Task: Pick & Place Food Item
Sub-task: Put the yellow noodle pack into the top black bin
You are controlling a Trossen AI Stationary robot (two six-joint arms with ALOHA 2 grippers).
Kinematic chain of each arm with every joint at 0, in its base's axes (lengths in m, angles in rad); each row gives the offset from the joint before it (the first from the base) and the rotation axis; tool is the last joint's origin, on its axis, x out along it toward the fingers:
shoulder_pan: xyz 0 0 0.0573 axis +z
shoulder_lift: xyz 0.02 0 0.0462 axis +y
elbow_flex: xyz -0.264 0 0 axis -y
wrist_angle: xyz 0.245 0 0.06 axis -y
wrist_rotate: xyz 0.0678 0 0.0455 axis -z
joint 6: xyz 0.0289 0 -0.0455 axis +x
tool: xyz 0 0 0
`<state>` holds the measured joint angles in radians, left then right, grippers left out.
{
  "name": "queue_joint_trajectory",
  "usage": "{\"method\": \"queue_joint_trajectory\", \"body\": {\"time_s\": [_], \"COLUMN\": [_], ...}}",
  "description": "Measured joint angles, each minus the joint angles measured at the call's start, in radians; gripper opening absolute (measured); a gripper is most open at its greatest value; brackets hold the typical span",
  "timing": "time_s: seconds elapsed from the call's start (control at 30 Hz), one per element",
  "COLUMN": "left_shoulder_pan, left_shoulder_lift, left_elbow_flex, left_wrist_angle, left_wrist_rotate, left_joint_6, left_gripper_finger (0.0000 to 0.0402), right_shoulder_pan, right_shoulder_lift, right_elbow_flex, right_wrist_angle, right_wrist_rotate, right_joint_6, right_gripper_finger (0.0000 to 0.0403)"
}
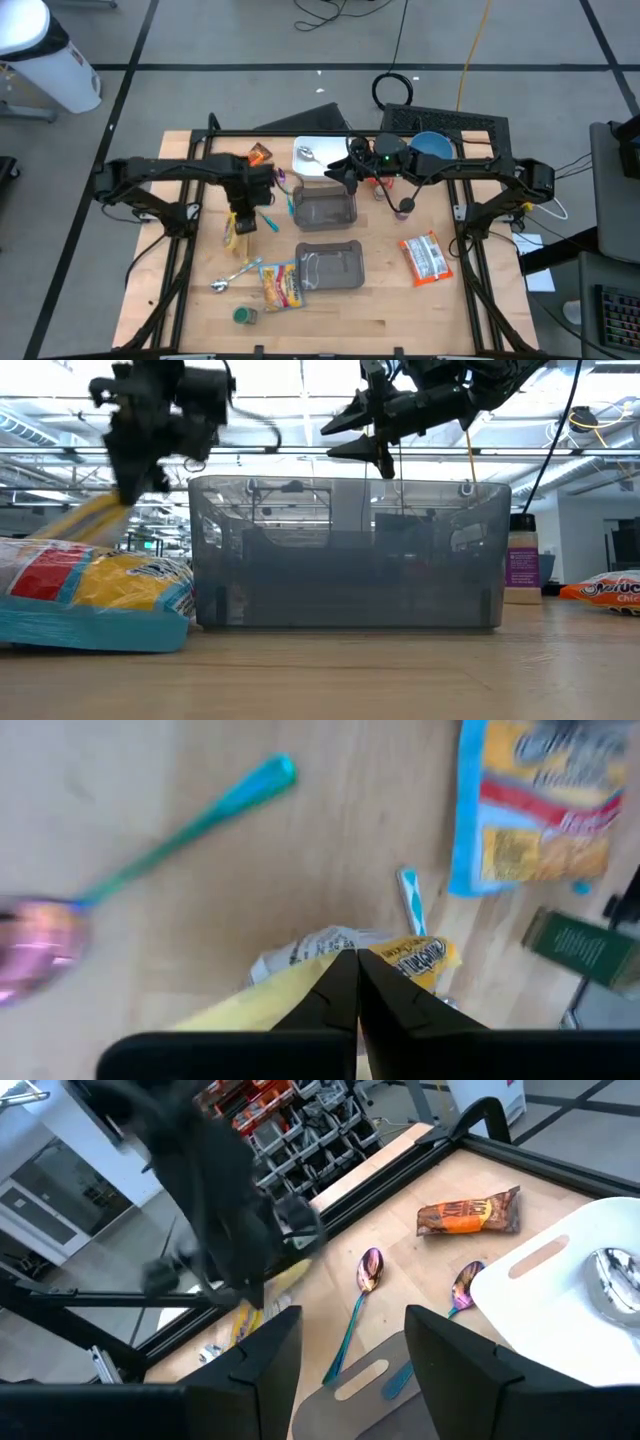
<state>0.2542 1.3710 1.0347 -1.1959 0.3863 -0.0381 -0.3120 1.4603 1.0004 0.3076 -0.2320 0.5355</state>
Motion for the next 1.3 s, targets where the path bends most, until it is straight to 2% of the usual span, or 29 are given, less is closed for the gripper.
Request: {"method": "queue_joint_trajectory", "body": {"time_s": [0.23, 0.5, 0.67, 0.83, 1.0, 1.2, 1.23, 1.3], "left_shoulder_pan": [0.096, 0.162, 0.191, 0.195, 0.195, 0.195, 0.195, 0.195], "left_shoulder_lift": [-0.091, -0.125, -0.124, -0.12, -0.122, -0.121, -0.121, -0.121], "left_elbow_flex": [0.206, 0.403, 0.494, 0.507, 0.507, 0.507, 0.507, 0.507], "left_wrist_angle": [-0.068, -0.088, -0.075, 0.024, 0.147, 0.275, 0.286, 0.308], "left_wrist_rotate": [-0.038, -0.056, -0.048, -0.034, 0.062, 0.277, 0.324, 0.42], "left_joint_6": [0.044, 0.085, 0.107, 0.115, 0.137, 0.132, 0.131, 0.131], "left_gripper_finger": [0.0005, 0.0003, 0.0005, 0.0005, 0.0004, 0.0004, 0.0004, 0.0003], "right_shoulder_pan": [-0.002, -0.002, -0.003, 0.005, 0.025, 0.023, 0.023, 0.02], "right_shoulder_lift": [0.0, 0.0, 0.0, 0.0, 0.0, 0.0, 0.0, 0.0], "right_elbow_flex": [0.0, 0.0, 0.0, 0.0, 0.0, 0.0, 0.001, 0.001], "right_wrist_angle": [0.003, 0.002, 0.033, 0.132, 0.176, 0.188, 0.196, 0.234], "right_wrist_rotate": [0.0, 0.0, 0.003, 0.029, 0.066, 0.075, 0.066, -0.017], "right_joint_6": [0.002, 0.001, 0.006, 0.043, 0.024, 0.013, 0.002, -0.023], "right_gripper_finger": [0.0171, 0.0171, 0.0171, 0.0171, 0.0171, 0.0171, 0.0171, 0.0171]}}
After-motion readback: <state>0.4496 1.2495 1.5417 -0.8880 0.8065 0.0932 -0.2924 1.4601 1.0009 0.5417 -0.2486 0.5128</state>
